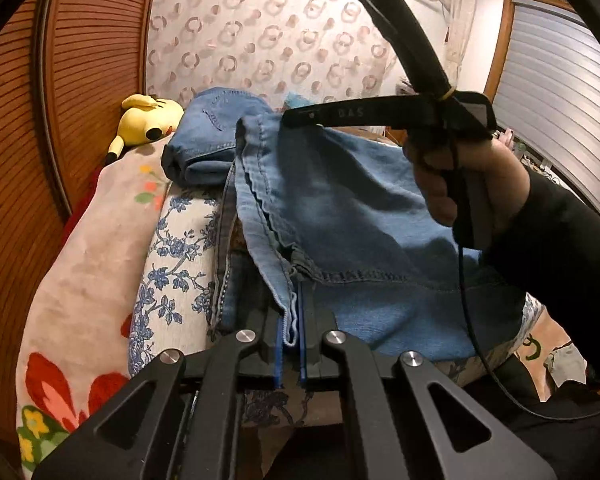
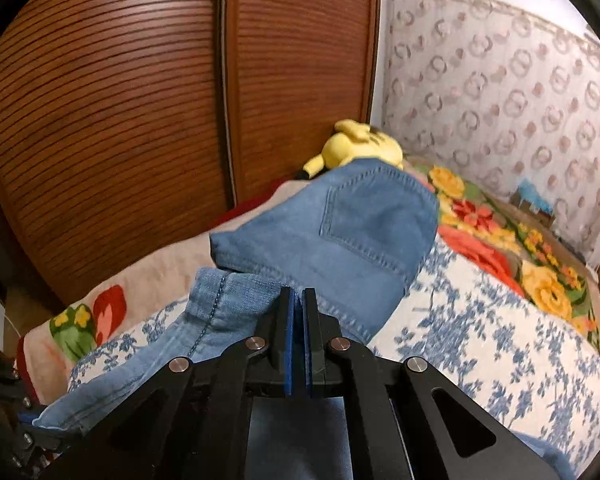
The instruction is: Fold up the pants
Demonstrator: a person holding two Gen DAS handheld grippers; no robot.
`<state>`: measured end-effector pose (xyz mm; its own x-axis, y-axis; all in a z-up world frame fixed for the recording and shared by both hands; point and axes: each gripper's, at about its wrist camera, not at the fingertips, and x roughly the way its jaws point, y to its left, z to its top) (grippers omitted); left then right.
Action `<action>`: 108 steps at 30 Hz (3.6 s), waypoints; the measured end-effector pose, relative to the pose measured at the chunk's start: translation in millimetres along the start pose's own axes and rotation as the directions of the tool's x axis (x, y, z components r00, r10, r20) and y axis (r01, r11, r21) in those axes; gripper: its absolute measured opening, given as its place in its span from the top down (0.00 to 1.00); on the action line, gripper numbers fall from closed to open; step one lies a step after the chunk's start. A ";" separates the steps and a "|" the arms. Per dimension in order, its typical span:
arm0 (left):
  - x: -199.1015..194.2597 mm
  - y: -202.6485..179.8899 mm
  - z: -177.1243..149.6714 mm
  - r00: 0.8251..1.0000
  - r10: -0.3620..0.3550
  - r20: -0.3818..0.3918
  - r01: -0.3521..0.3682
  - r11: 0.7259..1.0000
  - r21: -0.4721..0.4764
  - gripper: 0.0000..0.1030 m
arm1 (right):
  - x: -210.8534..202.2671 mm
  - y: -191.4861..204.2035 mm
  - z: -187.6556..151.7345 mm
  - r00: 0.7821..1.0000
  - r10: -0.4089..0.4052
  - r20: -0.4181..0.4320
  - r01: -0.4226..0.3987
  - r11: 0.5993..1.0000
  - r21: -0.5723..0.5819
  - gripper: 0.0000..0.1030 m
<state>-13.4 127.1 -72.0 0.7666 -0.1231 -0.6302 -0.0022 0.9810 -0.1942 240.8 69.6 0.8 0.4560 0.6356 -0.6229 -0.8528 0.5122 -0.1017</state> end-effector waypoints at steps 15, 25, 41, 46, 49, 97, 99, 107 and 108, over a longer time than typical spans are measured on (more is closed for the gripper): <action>5.3 0.2 9.5 1.000 0.011 0.005 -0.011 1.000 0.011 0.47 | -98.6 -104.1 -48.6 0.986 -0.164 -0.040 0.168 0.972 0.166 0.56; 17.4 -1.7 10.4 0.999 0.047 0.000 -0.047 0.999 0.011 0.25 | -78.0 -135.3 -81.5 0.986 -0.064 -0.154 0.111 0.941 0.321 0.56; 26.4 0.5 3.7 0.996 0.080 -0.035 -0.079 0.997 0.022 0.25 | -113.3 -122.3 -49.7 0.990 -0.133 0.045 0.116 0.956 0.269 0.95; 24.8 0.7 3.5 0.996 0.083 -0.033 -0.083 0.996 0.018 0.25 | -114.2 -107.7 -44.0 0.980 -0.199 0.016 0.191 0.958 0.213 0.95; 21.3 -0.2 3.9 0.996 0.085 -0.022 -0.085 0.996 0.022 0.25 | -107.5 -110.4 -50.0 0.974 -0.224 -0.026 0.224 0.949 0.221 0.95; 18.7 -12.6 6.5 0.996 0.094 -0.012 -0.093 0.995 0.040 0.92 | -151.6 -95.8 -217.9 0.938 -0.300 -0.172 0.341 0.882 0.324 0.50; 10.1 -13.9 8.6 0.996 0.090 0.008 -0.090 0.995 0.045 0.93 | -151.2 -94.5 -217.3 0.937 -0.304 -0.172 0.345 0.881 0.325 0.50; 0.4 5.1 13.6 0.989 0.143 0.023 -0.143 0.989 0.025 0.93 | -151.0 -94.0 -219.0 0.935 -0.311 -0.171 0.351 0.878 0.326 0.50; 2.8 7.2 12.1 0.991 0.136 0.012 -0.136 0.990 0.018 0.93 | -151.3 -94.5 -219.3 0.935 -0.311 -0.171 0.352 0.878 0.325 0.50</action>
<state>-3.5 135.7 -66.0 0.7669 0.0136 -0.6417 -0.0954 0.9911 -0.0930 196.6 -201.6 -65.5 0.6481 0.3361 -0.6834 -0.5059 0.8607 -0.0565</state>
